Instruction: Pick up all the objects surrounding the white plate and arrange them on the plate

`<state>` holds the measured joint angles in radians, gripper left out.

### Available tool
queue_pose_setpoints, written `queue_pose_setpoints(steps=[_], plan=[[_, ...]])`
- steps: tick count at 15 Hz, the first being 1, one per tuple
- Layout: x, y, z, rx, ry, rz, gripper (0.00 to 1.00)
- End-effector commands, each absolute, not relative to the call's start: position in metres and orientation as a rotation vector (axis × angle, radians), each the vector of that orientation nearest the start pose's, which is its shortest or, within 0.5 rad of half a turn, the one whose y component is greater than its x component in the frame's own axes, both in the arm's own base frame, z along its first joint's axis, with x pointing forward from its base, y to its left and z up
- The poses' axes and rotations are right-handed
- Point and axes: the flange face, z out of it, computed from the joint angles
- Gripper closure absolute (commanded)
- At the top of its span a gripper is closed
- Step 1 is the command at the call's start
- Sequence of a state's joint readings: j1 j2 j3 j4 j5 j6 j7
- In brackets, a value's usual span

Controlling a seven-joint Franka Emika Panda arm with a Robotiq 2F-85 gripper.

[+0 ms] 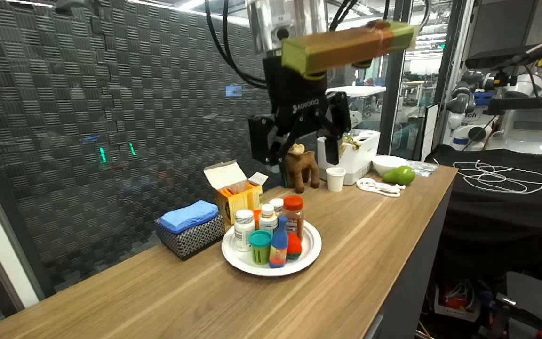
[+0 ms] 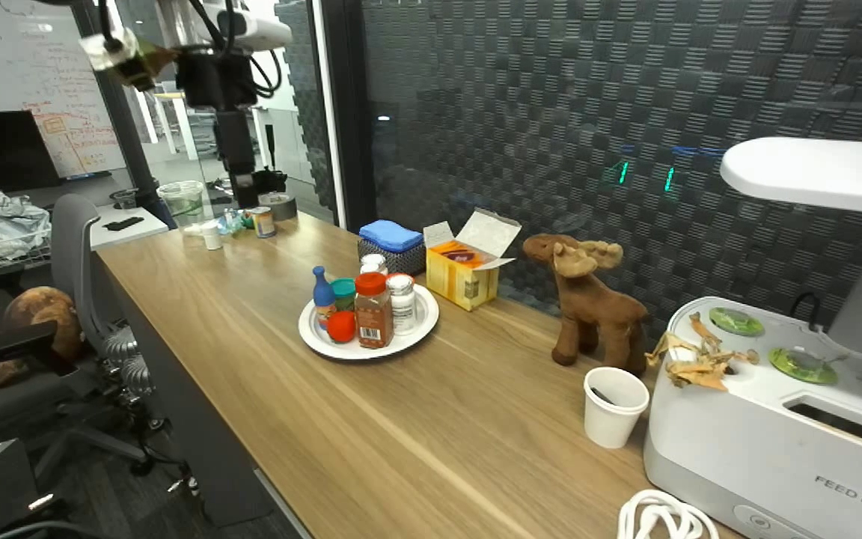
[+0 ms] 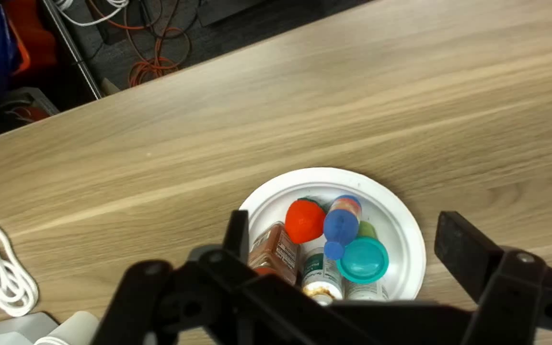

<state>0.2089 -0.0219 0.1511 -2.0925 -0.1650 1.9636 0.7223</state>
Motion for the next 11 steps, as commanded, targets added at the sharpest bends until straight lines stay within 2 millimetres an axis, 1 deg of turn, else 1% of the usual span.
queue_pose_setpoints(steps=[1,2,4,5,7,8,10,11], plan=[[0.455,0.198,0.473,-3.318,0.318,-0.017,0.00],[0.442,0.205,0.482,-3.326,0.284,-0.043,0.00],[0.411,0.217,0.490,-3.335,0.220,-0.111,0.00],[0.396,0.223,0.492,-3.338,0.185,-0.152,0.00],[0.365,0.225,0.487,-3.328,0.164,-0.241,0.00],[0.398,0.231,0.485,-3.357,0.183,-0.141,0.00],[0.375,0.231,0.483,-3.363,0.153,-0.189,0.00],[0.370,0.228,0.483,-3.363,0.154,-0.202,0.00]])
